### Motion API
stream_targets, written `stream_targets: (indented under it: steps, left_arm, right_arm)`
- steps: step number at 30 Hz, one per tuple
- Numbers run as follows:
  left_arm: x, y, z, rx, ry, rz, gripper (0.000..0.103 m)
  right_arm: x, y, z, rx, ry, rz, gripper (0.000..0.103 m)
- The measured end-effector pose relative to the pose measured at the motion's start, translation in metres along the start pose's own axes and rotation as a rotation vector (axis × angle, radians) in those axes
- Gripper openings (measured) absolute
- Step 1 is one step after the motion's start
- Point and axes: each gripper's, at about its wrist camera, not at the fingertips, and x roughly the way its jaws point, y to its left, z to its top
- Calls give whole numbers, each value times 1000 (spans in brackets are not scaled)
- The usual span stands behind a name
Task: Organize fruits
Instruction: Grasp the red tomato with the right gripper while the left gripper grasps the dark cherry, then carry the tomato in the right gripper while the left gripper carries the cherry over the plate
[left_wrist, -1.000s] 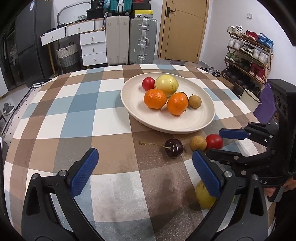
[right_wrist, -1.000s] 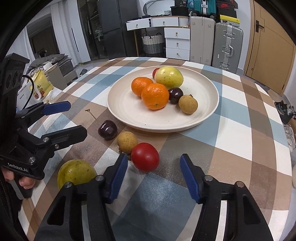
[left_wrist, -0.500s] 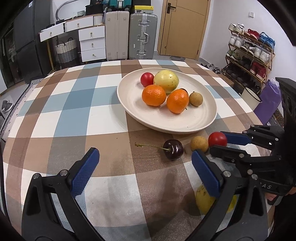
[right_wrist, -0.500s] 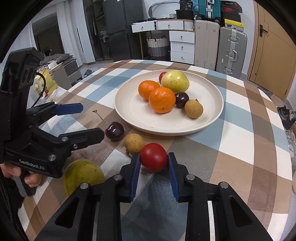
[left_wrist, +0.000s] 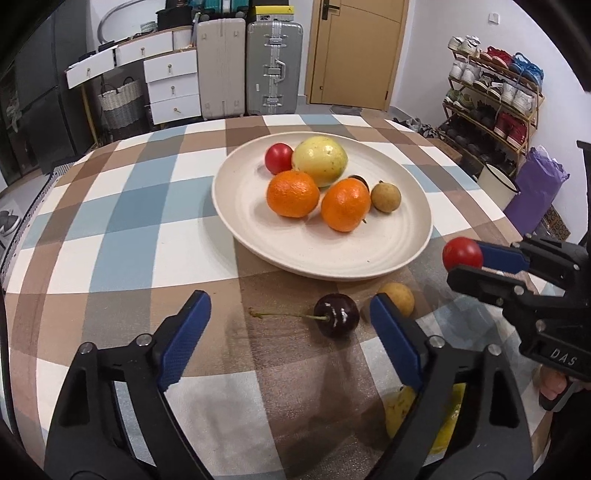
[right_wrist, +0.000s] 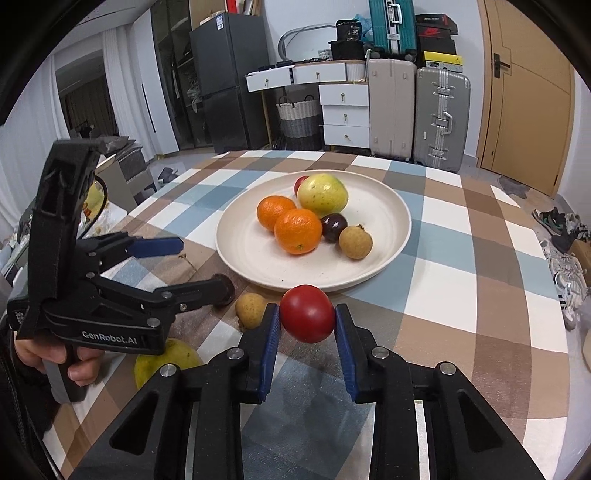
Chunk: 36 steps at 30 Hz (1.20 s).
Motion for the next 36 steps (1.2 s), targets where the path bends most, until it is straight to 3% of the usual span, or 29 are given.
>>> stream_targets:
  steps: [11,18,27,36]
  left_arm:
    - [7,-4,-4,6,34,-69,59]
    - [3,-4,-8,-7,30,-153,25]
    - [-7,-4,-11,0,-3,-129,24]
    - [-39,6,-10,-12,-111,-78,24]
  right_arm:
    - [-5,-6,0,29,-18,-9,30]
    - [-4,-8,0,33,-19,-10,30]
    - [-3,-9,-2,40,-21,-14,30]
    - [-10,-12,0,55,-52,-16,30]
